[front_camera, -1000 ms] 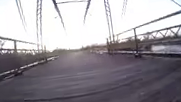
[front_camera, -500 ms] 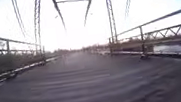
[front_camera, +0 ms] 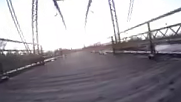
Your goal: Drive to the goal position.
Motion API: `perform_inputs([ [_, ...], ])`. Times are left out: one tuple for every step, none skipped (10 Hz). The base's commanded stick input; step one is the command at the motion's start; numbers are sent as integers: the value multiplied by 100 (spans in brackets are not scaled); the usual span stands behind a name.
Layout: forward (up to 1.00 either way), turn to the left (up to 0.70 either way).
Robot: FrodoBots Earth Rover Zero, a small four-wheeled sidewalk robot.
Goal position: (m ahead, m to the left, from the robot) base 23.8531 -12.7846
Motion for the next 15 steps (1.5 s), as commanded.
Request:
perform_inputs([
  [100,1],
  [100,1],
  [100,1],
  [100,1],
  [100,1],
  [100,1],
  [100,1],
  [100,1],
  [100,1],
  [100,1],
  [100,1],
  [100,1],
  [100,1],
  [100,1],
  [100,1],
])
